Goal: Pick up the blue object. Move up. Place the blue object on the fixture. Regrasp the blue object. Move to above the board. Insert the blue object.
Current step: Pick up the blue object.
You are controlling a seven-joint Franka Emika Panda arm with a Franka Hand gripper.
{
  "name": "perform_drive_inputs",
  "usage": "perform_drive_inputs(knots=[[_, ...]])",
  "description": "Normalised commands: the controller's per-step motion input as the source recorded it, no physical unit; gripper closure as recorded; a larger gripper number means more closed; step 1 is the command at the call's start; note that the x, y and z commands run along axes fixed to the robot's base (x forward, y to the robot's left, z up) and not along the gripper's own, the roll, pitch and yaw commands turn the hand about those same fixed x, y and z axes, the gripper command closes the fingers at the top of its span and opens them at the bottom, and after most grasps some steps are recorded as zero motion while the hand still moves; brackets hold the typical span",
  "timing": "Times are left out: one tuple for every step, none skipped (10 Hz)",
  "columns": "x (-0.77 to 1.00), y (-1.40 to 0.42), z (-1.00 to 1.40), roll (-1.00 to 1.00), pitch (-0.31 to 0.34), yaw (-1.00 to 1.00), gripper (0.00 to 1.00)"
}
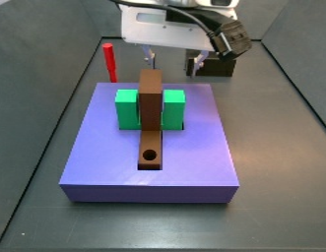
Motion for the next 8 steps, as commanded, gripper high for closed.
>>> perform_drive_inputs(knots=[[0.00, 0.08, 0.00, 0.07, 0.000, 0.03, 0.00], [0.04, 0.00, -0.05, 0.11, -0.123, 0.00, 0.00], [0.04, -0.01, -0.10, 0.14, -0.243, 0.00, 0.00], [0.00, -0.01, -0.13, 0.14, -0.337, 0.00, 0.00], [0.00, 0.00, -0.15, 0.13, -0.427, 0.00, 0.00], [0.00, 0.00, -0.15, 0.13, -0.474, 0.00, 0.00], [0.00, 0.00, -0.10, 0.16, -0.460, -0.01, 0.00], [-0.13, 0.00, 0.00, 0.24, -0.396, 0.00, 0.00]])
